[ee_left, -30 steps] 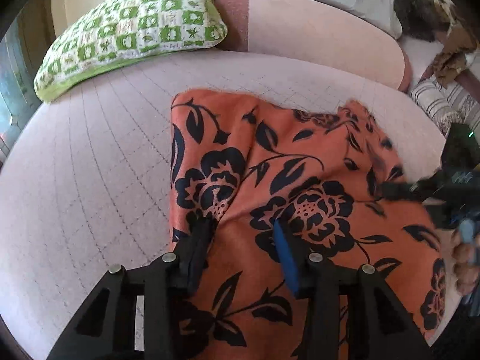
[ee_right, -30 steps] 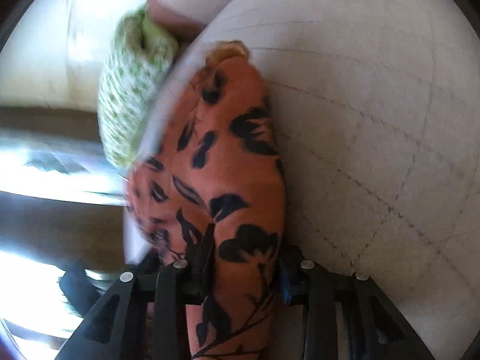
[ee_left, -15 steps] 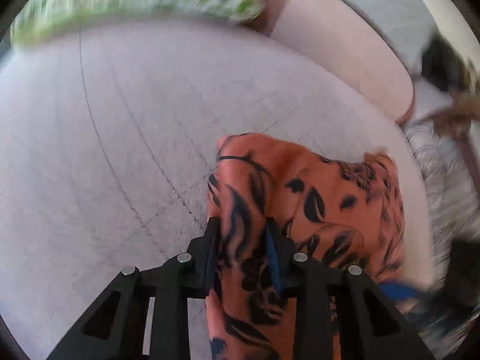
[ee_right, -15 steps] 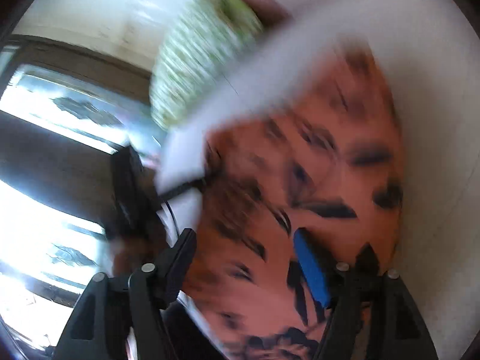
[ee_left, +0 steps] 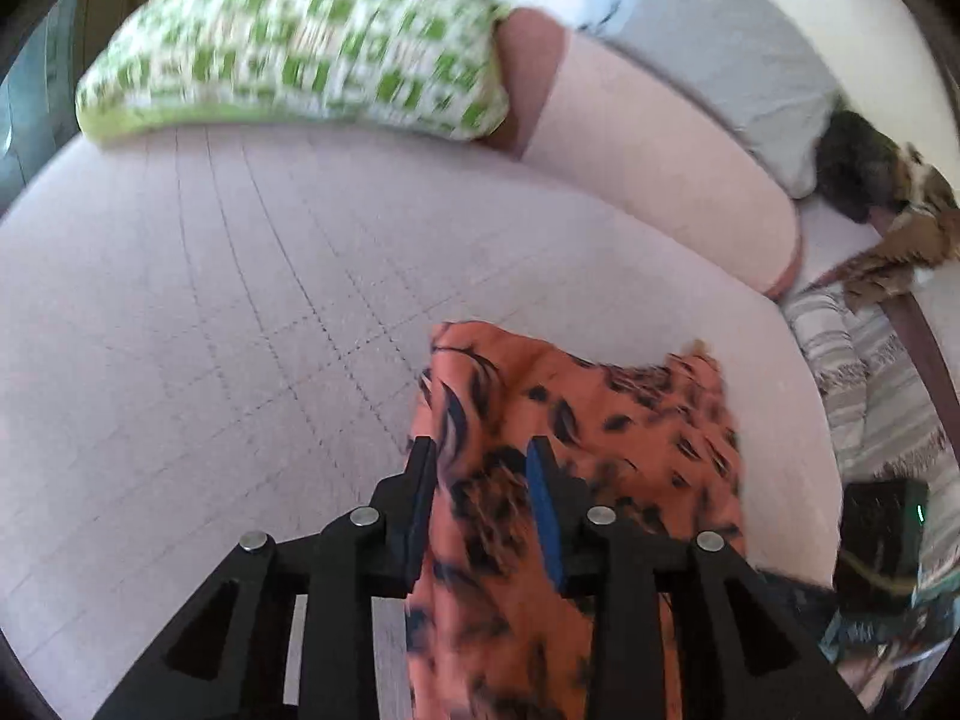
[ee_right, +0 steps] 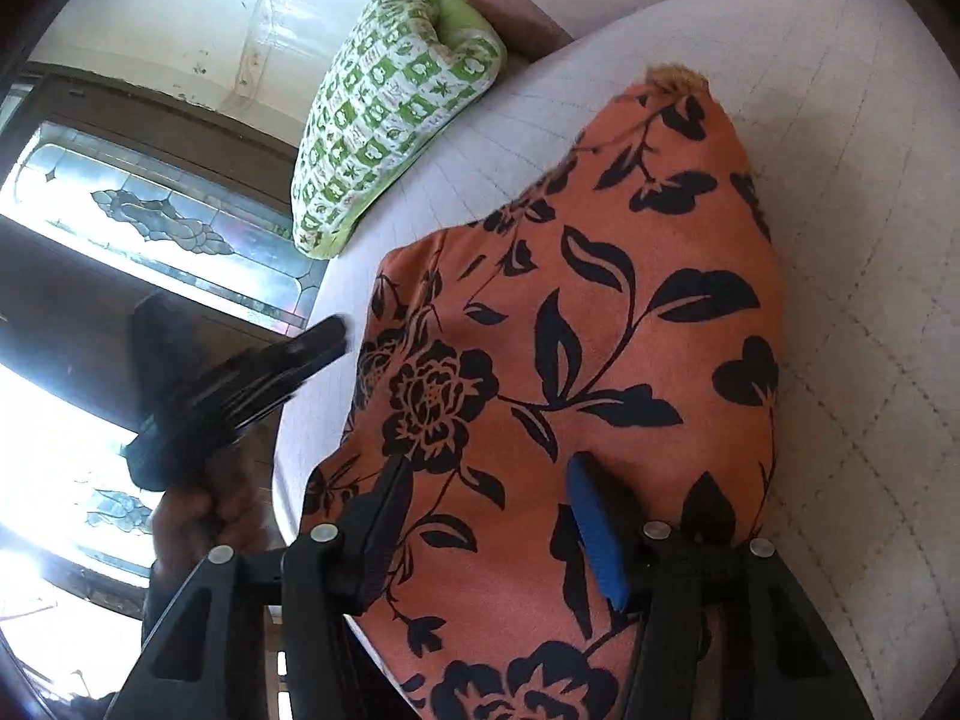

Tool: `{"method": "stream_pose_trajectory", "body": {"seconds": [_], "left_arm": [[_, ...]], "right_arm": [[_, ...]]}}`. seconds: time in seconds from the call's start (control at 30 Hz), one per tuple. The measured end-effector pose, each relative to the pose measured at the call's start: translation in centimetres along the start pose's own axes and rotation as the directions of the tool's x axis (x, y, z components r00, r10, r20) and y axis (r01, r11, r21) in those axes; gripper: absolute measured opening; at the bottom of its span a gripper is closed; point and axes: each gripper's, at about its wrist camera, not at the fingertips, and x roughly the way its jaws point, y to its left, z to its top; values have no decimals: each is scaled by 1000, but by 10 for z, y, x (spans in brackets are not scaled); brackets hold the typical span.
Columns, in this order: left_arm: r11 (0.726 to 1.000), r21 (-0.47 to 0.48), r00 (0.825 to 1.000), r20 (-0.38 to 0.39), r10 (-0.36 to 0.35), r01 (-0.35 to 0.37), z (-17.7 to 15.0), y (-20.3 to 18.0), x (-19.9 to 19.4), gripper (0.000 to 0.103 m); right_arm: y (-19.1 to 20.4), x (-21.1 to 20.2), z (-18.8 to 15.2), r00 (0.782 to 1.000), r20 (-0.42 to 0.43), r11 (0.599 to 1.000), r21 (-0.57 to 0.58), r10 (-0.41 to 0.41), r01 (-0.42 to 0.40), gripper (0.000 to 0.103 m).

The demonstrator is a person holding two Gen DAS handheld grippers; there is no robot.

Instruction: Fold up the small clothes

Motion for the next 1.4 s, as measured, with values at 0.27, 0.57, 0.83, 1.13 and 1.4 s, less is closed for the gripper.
{"method": "stream_pose_trajectory", "body": {"seconds": [0.27,0.57,0.83,1.13,1.4], "left_arm": [[998,-47,990,-141,31,-38,-109,22,9,28],[999,47,999,-34,27,-26,-105,-16,-41,31],[976,102,981,38,190,-193,-119,-38,-57,58],[972,86,976,30,218,-220,-119,-44,-55,58],[979,53,979,57,196,-199,-110,-29,-56,76]], "right_arm": [[14,-26,-35,1000,-15,999,-46,17,-17,83],[-3,-70,-51,998,65,1000,21,5,-7,83],[-6,-90,-73,992,100,996,30,-82,79,83],[-4,-20,-51,999,-40,1000,16,-26,26,91],[18,-83,-44,989,120,993,-62,-88,96,91]]}}
